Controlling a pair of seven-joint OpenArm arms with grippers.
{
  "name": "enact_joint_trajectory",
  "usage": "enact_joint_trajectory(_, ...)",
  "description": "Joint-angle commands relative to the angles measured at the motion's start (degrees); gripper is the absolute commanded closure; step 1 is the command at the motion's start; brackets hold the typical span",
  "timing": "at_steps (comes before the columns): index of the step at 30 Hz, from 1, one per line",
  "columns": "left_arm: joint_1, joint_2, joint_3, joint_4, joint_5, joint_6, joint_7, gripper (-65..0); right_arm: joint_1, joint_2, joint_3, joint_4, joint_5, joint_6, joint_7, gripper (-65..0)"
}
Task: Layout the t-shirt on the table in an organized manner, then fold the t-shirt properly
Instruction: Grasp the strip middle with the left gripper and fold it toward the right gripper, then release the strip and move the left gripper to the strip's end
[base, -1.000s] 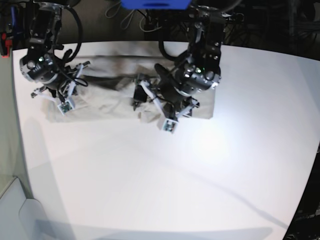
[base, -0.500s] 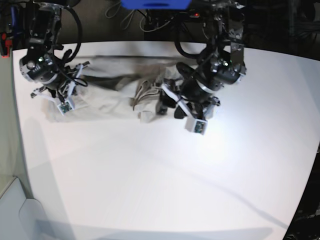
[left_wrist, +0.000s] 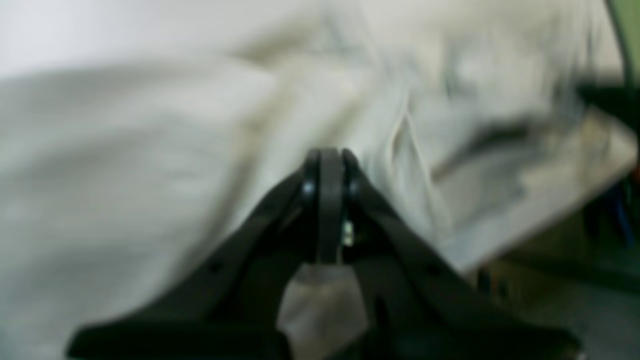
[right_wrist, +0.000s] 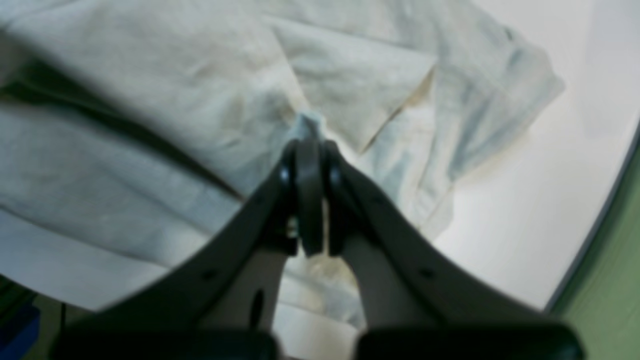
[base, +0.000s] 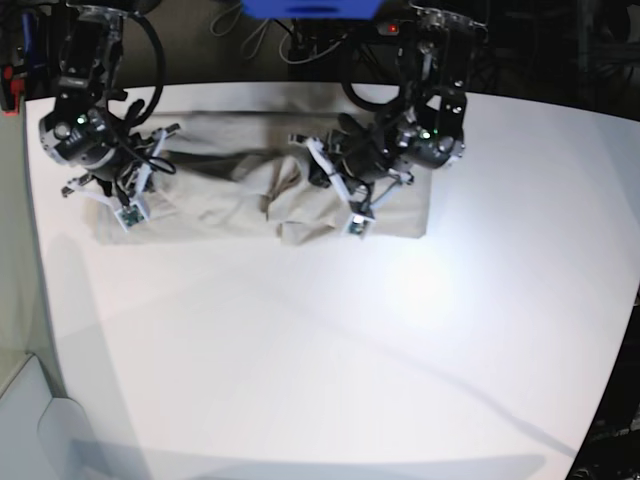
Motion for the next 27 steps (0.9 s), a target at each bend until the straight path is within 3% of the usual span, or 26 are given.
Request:
enact_joint_trajectory(1,-1.7,-0.5,1.8,1.0,-0.6,-0.1,-0.8,-0.2,0.5,0.4,0.2,1.1,0.3,-0.2,0.7,0.0)
enact_joint_trajectory(4,-2.1,-1.9,4.9,2.5,-0.6,-0.1,-0.1,-0.2,0.5,0.4,0.2,1.1,0.3,-0.2,0.6,0.0)
enact_joint_trajectory(12,0.4,-5.2,2.4,15.3,-0.7,-0.2,-0.3,-0.2,0.5,0.4,0.2,1.1,0.3,-0.2,0.5,0.0)
enact_joint_trajectory(19,3.2,-10.0,-7.9,13.5,-0.7,-0.2,0.2,-0.2,0.6,0.5,0.2,1.1,0.3,-0.2,0.6,0.0)
enact_joint_trajectory(23,3.7,-12.6,-8.7,10.2,-0.5,-0.2,0.3,-0.2,0.6,0.4,0.2,0.9,0.3,-0.2,0.8,0.0)
enact_joint_trajectory(27,3.6,-12.9,-8.7,5.0,-0.2,-0.2,0.2,-0.2,0.6,0.4,0.3,0.9,0.3,-0.2,0.9,0.0)
